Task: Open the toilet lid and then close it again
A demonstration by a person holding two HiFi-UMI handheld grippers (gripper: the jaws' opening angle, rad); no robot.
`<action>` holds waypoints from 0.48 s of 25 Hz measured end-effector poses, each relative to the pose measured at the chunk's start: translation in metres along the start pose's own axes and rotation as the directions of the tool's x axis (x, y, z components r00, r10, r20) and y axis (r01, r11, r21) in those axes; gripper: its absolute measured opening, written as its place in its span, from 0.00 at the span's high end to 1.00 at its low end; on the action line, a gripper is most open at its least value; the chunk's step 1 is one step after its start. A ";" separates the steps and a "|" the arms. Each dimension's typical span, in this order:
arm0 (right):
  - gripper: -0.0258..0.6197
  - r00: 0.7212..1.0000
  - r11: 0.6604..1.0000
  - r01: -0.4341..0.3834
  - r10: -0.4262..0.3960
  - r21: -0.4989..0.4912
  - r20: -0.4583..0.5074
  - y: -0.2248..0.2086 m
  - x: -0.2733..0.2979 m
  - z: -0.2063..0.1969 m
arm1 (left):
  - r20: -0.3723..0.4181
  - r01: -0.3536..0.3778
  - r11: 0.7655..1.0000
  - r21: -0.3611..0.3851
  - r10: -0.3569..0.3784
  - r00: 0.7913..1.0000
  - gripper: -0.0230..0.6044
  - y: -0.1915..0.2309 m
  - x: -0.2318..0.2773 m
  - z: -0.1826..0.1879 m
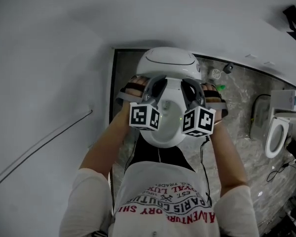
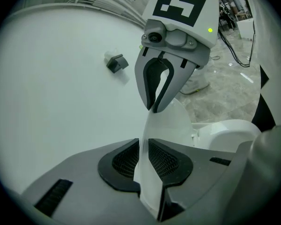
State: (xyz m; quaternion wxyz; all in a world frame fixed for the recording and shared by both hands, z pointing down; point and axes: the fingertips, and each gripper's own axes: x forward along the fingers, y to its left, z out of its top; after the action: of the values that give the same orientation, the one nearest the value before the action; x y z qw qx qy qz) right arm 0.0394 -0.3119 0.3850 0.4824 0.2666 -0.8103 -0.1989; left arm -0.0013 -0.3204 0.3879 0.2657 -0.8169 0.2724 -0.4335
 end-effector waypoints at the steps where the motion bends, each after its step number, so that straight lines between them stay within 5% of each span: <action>1: 0.91 1.000 1.000 0.003 -0.003 0.004 -0.001 -0.005 0.004 -0.001 | 0.008 0.005 1.000 0.002 -0.005 1.000 0.86 0.005 0.004 -0.001; 12: 0.91 0.998 0.994 0.045 -0.041 0.100 -0.042 -0.050 0.052 -0.006 | 0.068 0.047 0.999 -0.009 -0.047 0.997 0.85 0.043 0.048 -0.022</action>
State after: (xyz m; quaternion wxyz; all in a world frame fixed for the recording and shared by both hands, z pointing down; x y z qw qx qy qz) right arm 0.0362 -0.3834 0.3941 0.4797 0.3120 -0.8038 -0.1626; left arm -0.0065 -0.3881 0.3971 0.2603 -0.8385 0.2463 -0.4105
